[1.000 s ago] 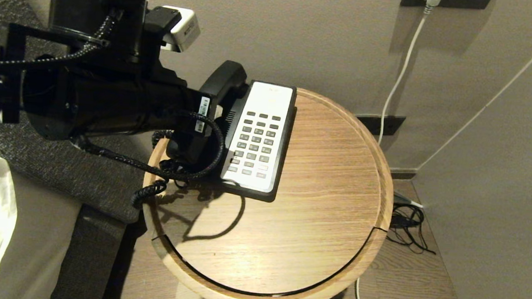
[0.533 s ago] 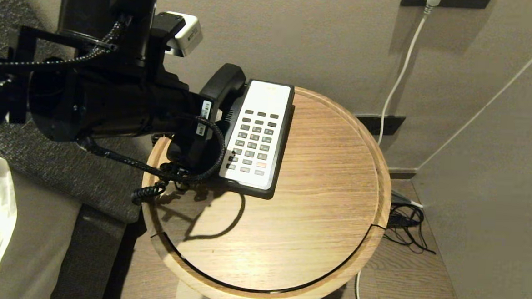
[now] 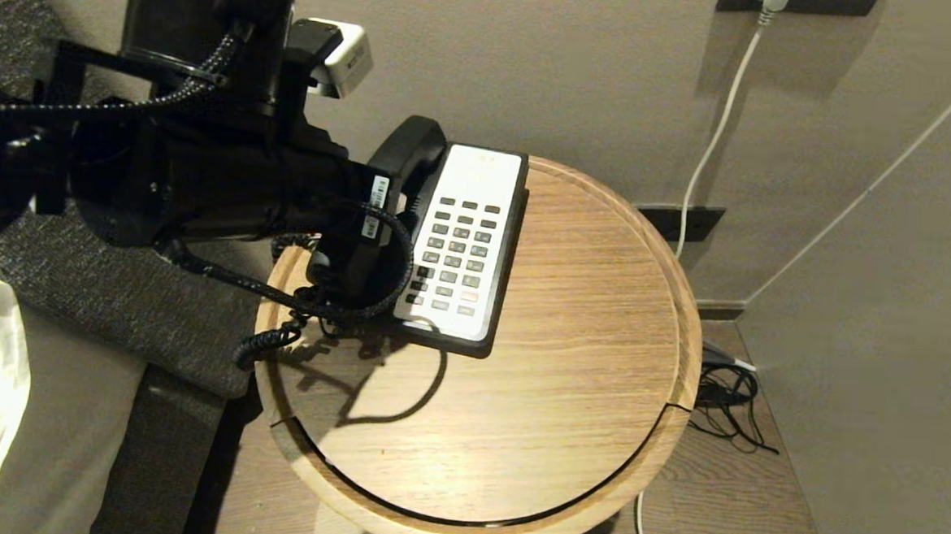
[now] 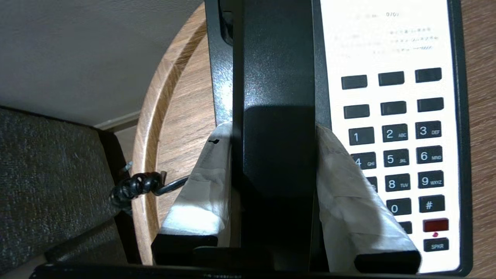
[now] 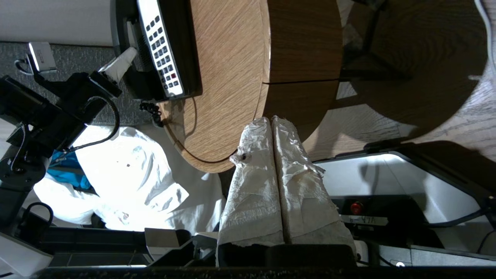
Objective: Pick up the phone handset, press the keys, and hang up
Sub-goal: Put the handset back
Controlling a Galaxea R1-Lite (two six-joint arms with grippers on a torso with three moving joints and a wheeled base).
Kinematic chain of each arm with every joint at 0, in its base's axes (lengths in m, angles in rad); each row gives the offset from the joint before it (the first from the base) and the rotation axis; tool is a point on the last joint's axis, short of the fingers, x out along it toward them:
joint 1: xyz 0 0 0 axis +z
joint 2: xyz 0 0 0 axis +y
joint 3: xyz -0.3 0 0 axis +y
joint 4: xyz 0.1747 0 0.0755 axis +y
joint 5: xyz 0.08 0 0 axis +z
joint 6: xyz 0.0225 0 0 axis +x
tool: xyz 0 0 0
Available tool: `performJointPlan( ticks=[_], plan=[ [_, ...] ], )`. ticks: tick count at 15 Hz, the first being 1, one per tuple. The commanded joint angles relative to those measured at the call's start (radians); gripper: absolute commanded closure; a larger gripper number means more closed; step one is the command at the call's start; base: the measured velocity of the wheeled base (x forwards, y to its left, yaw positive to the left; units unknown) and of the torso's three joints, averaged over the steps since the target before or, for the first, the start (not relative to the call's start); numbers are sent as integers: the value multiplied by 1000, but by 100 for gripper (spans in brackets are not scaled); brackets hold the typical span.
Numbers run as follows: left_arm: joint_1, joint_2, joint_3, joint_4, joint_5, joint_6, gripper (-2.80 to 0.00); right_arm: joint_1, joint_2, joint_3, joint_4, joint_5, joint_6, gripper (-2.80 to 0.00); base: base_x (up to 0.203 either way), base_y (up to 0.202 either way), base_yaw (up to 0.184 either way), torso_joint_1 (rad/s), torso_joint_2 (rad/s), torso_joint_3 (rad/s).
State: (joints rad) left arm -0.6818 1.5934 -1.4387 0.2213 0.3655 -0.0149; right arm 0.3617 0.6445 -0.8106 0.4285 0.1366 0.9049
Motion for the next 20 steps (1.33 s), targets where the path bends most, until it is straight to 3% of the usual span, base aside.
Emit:
performJointPlan(
  ticks=[1, 8, 9, 10, 20],
  plan=[
    [-11, 7, 9, 5, 2, 0, 0, 0, 4, 5, -8, 1, 5, 0, 0, 0, 0, 0, 0, 0],
    [-18, 17, 23, 18, 6, -5, 0, 0, 3, 14, -10, 1, 5, 0, 0, 0, 0, 0, 0, 0],
    [-18, 17, 27, 16, 6, -5, -49, 0, 3, 14, -10, 2, 5, 0, 0, 0, 0, 0, 0, 0],
    [-18, 17, 26, 13, 6, -6, -280, 0, 3, 14, -10, 3, 5, 0, 0, 0, 0, 0, 0, 0],
    [-12, -47, 17, 15, 31, -9, -280, 0, 9, 46, -43, 17, 3, 0, 0, 0, 0, 0, 0, 0]
  ],
)
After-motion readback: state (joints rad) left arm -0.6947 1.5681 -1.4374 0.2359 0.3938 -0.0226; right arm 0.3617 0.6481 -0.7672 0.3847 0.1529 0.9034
